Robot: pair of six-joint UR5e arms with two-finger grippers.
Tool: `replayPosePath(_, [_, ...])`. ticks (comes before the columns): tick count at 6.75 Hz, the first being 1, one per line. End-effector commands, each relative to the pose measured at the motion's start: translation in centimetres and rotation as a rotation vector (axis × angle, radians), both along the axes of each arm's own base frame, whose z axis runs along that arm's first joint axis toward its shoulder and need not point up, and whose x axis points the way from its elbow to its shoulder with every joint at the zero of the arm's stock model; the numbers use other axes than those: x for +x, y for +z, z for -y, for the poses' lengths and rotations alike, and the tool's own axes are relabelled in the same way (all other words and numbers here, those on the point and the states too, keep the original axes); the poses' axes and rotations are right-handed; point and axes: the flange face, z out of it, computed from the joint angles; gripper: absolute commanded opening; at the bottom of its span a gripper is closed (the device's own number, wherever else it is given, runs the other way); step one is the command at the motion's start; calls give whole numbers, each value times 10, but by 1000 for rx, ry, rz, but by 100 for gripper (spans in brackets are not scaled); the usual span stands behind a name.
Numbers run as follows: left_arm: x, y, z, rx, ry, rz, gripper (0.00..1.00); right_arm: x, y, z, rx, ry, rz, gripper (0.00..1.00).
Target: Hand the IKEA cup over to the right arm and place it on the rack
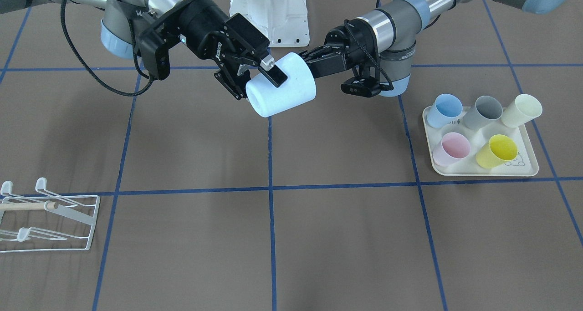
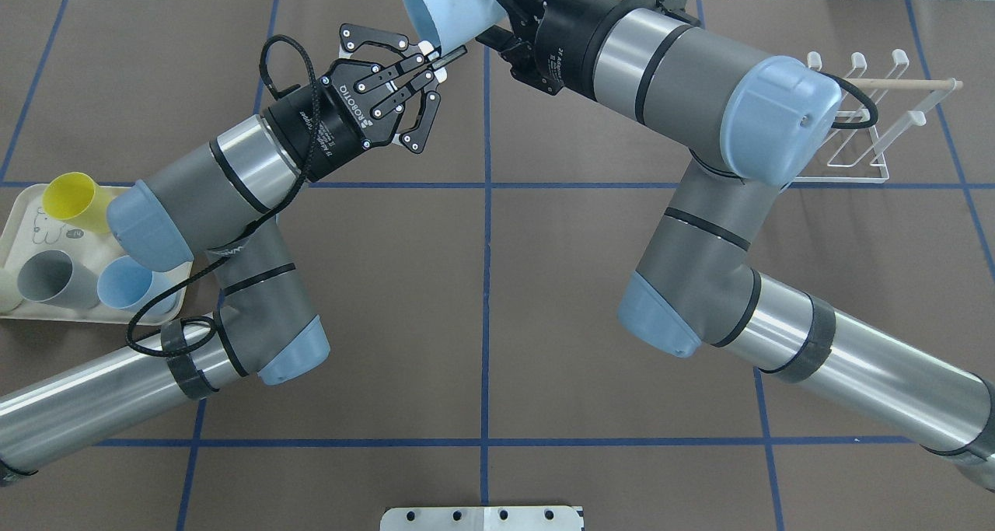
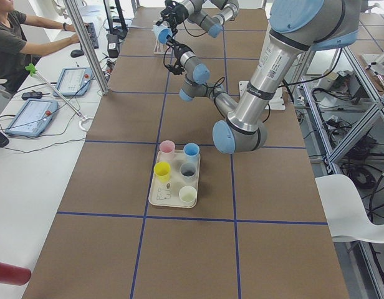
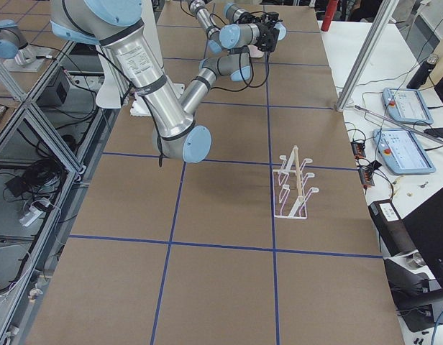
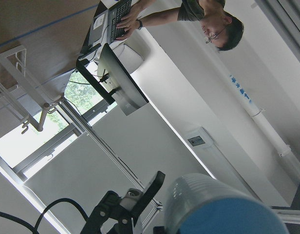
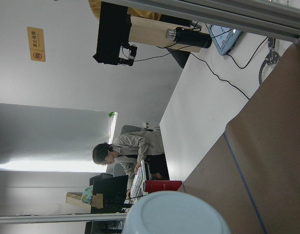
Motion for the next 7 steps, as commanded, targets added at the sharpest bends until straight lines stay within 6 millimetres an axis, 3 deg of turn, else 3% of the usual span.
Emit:
replayPosePath(1, [1,-2,0,2,-2,0,0,-1,-1,0,1,0,1,93])
replayPosePath(3, [1,-2,0,4,-1,-2,0,1,-3,2,-1,10,6,89])
replayPosePath(4, [1,-3,-1,5,1,-3,0,1,-5,2,-1,16,8,76])
replayPosePath(5, [2,-3,-1,5,0,-1,0,0,-3,3,-4,15,7,18])
replayPosePath(6, [1,-1,0,4,-3,3,53,0,-3,4,-4,17,5,0])
replayPosePath(7, [2,-2,-1,7,-4,0,100,1,-3,3,-3,17,6,0])
